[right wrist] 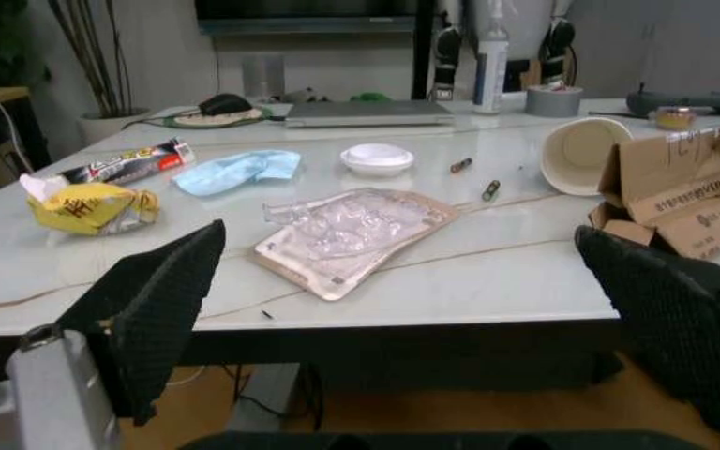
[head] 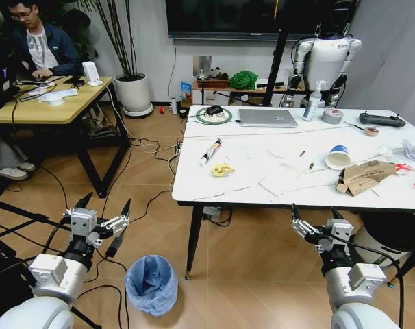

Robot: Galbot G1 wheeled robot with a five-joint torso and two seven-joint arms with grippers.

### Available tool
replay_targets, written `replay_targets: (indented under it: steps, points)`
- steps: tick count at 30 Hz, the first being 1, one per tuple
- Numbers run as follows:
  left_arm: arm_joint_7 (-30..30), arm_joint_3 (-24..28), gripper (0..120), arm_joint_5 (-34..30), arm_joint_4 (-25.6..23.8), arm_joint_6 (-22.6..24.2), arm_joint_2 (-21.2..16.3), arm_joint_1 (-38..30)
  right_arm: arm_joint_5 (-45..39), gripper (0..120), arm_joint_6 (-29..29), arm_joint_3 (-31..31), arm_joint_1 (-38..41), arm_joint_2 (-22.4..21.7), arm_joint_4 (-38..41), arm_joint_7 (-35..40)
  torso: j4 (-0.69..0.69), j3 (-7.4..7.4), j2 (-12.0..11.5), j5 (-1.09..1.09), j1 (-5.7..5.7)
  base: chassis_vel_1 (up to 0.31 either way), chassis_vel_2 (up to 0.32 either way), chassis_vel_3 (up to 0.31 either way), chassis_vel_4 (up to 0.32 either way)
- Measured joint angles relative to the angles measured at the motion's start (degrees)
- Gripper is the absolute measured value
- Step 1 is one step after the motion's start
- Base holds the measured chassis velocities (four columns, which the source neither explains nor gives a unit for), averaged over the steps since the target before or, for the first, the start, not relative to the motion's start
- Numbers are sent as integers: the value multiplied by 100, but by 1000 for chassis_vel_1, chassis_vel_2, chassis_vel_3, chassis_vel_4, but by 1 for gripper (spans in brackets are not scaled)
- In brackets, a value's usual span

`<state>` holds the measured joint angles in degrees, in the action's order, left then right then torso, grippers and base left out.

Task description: Pick up the trash bin and place the trash from the table into it.

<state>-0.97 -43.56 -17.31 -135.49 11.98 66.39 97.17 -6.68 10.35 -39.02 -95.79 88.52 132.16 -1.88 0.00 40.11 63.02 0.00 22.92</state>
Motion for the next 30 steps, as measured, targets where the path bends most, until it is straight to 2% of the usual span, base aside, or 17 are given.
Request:
replay_targets:
  steps: [9, 30]
  points:
    - [-10, 77, 100, 57, 19, 157, 58, -68, 0, 100, -18, -10, 0, 117, -2, 46, 0, 0, 0, 0, 0, 0, 0, 0, 0]
    - [36, 146, 100, 96, 118, 229, 65, -169, -39, 100, -135, -47, -137, 67, -49, 95, 0, 0, 0, 0, 0, 0, 0, 0, 0]
